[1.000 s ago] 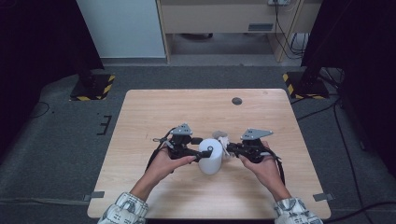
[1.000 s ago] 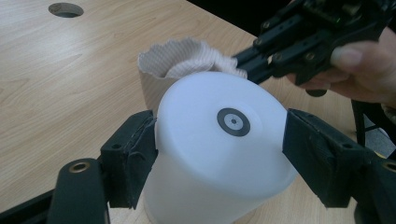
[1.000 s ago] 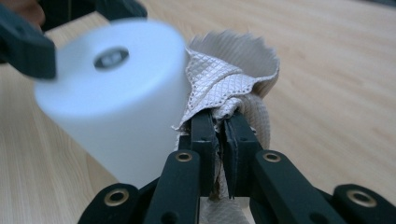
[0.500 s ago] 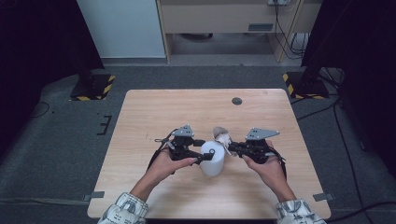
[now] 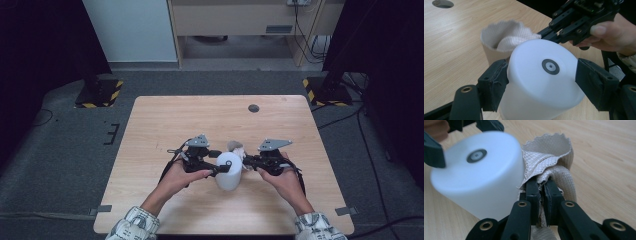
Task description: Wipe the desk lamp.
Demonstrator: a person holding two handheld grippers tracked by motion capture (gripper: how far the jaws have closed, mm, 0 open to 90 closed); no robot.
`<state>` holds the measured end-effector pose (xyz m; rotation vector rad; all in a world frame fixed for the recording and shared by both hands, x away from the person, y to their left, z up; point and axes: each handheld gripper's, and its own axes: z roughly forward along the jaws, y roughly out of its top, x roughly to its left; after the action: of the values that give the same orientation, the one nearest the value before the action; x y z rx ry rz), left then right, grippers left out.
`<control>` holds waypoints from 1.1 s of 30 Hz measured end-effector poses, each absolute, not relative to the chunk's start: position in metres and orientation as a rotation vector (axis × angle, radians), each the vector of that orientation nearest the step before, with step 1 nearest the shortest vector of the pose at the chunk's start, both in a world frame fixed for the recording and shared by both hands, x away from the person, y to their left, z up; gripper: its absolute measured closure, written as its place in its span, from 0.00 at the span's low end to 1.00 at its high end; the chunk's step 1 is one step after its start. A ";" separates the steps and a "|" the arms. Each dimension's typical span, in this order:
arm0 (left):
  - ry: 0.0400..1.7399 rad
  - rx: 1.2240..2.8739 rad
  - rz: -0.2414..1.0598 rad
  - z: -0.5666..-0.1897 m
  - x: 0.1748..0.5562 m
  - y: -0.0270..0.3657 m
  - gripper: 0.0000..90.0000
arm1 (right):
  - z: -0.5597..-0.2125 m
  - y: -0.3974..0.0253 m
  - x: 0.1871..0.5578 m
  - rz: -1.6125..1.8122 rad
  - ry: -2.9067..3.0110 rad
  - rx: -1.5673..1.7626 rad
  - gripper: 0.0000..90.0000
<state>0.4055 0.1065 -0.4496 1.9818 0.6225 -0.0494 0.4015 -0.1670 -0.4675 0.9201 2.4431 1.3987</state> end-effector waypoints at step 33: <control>0.855 2.016 0.262 -0.462 0.412 0.186 0.22 | -0.456 -0.205 0.410 1.366 2.371 0.969 0.93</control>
<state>0.4122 0.1862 -0.4620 2.0158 0.8546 0.2622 0.4095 -0.2047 -0.4562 0.9687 2.3709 1.3664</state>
